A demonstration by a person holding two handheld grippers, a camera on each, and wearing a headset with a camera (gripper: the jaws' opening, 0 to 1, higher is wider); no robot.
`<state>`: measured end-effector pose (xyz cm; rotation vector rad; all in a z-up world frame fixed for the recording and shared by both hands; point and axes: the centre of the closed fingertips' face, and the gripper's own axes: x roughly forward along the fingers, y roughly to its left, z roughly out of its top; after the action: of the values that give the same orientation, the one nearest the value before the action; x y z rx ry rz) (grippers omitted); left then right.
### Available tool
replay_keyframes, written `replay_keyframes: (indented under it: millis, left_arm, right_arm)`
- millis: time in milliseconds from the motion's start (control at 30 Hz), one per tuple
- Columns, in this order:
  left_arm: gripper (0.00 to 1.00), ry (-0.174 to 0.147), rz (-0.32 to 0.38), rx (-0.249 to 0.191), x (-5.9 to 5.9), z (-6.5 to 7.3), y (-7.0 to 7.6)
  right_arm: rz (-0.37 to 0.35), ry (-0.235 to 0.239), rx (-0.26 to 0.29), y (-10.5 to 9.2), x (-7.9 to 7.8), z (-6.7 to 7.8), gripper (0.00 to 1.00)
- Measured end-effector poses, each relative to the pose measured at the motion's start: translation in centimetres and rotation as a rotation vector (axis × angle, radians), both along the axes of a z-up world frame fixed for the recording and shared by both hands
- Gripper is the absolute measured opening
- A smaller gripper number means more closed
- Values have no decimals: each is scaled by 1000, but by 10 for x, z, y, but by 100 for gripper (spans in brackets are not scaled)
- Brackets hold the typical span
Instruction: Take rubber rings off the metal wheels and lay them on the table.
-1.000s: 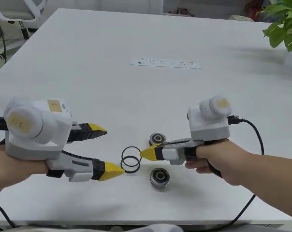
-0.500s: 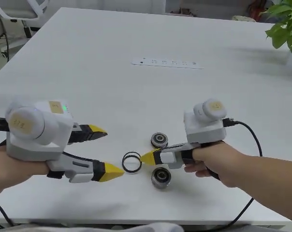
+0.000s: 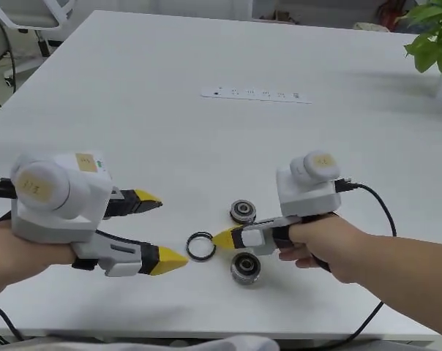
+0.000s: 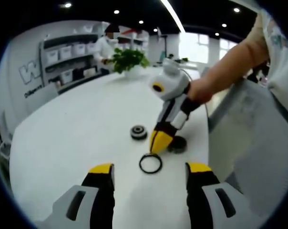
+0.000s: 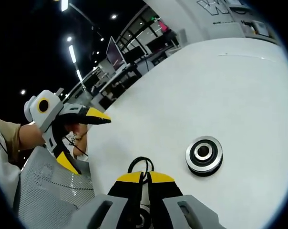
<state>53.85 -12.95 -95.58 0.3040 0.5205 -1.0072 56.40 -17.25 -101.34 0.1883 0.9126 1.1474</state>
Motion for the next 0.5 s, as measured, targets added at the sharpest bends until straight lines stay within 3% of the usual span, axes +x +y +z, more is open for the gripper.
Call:
replay_keyframes:
  millis: [267, 500]
  left_arm:
    - [60, 3, -2, 3, 1, 0, -2]
    - [60, 4, -2, 5, 5, 2, -3]
  right_arm:
    - [-4, -9, 9, -3, 1, 3, 5]
    - [-27, -39, 43, -10, 9, 17, 8]
